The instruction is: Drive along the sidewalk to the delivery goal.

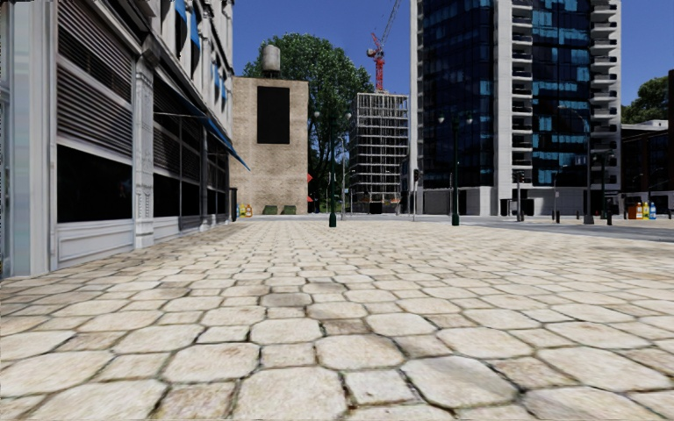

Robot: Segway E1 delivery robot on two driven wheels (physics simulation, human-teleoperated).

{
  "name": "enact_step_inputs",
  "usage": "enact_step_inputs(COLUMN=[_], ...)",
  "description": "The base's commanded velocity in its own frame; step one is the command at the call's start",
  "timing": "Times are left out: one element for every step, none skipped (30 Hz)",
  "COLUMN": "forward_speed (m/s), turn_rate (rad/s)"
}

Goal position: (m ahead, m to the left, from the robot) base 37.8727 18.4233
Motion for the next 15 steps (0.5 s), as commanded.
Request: enact_step_inputs(forward_speed=[2.0, 2.0, 1.96, 1.76, 1.71, 1.69, 1.69, 2.0, 2.0, 2.0, 2.0, 2.0, 2.0, 2.0, 2.0], turn_rate=[0.0, 0.0, 0.0, 0.0, 0.0, 0.0, 0.0, 0.0, 0.0, 0.0, 0.0, 0.0, 0.0, 0.0, 0.0])
